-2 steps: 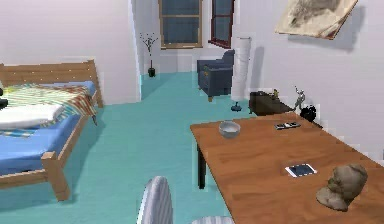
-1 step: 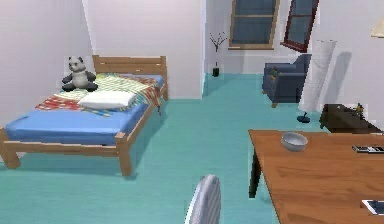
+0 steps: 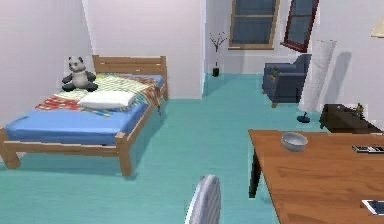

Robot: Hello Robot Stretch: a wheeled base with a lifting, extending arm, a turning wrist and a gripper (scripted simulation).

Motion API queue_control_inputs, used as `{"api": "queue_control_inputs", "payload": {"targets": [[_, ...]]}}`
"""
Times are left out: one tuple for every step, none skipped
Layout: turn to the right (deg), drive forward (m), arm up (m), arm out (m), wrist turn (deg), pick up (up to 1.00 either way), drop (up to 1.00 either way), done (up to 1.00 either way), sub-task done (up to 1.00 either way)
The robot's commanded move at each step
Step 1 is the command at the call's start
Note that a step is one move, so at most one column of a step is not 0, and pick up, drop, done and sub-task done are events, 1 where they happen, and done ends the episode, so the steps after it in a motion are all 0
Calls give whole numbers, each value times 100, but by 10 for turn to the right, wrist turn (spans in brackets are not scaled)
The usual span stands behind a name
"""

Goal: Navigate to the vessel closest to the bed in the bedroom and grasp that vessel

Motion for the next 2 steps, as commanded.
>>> {"api": "queue_control_inputs", "payload": {"targets": [[0, 0, 38, 0, 0, 0, 0, 0, 0], [0, 0, 0, 44, 0, 0, 0, 0, 0]]}}
